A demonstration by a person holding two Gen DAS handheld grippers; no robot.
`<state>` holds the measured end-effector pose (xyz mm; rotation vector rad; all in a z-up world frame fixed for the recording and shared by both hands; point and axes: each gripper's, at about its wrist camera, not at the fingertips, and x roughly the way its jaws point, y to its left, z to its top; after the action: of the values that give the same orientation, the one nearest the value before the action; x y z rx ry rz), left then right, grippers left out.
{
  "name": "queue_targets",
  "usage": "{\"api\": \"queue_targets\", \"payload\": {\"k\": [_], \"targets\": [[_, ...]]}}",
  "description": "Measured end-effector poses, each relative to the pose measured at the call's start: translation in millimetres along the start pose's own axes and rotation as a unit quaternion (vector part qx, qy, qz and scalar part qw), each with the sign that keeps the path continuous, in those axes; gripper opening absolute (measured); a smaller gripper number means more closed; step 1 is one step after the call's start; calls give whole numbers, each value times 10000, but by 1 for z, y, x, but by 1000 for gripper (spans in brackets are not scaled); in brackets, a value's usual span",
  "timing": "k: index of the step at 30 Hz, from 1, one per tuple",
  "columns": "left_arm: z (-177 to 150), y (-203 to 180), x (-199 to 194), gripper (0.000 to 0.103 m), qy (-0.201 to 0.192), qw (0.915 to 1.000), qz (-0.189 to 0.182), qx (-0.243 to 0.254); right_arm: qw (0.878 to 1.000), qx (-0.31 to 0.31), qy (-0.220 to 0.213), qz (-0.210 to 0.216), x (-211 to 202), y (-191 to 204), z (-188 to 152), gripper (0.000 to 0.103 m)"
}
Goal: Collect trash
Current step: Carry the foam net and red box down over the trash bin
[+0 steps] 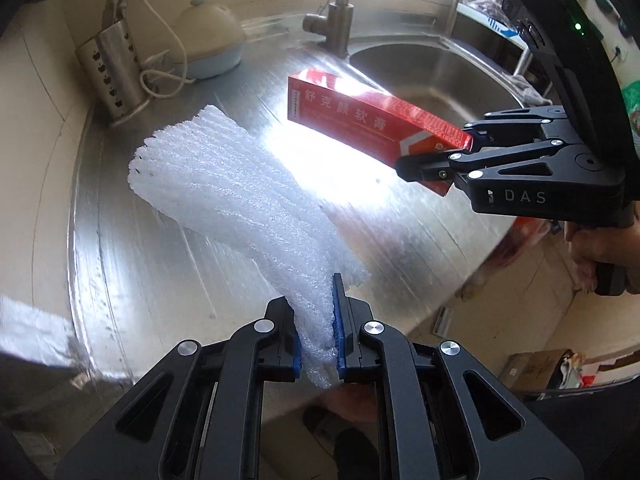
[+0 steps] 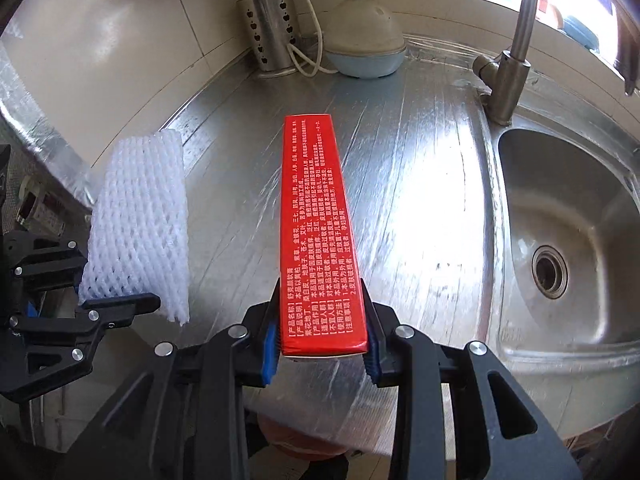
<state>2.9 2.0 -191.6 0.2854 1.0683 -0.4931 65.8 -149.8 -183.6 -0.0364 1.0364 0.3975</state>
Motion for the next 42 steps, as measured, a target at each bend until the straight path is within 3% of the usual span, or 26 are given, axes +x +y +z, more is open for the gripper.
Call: {"api": "queue_targets", "payload": {"k": [11, 19, 29, 37, 42], "targets": [[-76, -41, -22, 12, 144, 9994, -196, 245, 9993, 357, 100, -5, -44, 43, -98, 32], [-124, -81, 3, 12, 443, 9984, -138, 332, 9979, -15, 524, 388, -32, 50, -167, 32], [-179, -111, 94, 12, 1373, 9897, -367, 179, 9871, -3, 1570, 300, 57, 31, -250, 31], [-215, -99, 180, 12, 2174, 9751, -441, -34, 9714, -114, 2372, 5, 157, 22, -290, 31], [-223, -100, 211, 12, 2400, 9695, -493, -35, 9654, -78, 2605, -119, 192, 18, -303, 31]]}}
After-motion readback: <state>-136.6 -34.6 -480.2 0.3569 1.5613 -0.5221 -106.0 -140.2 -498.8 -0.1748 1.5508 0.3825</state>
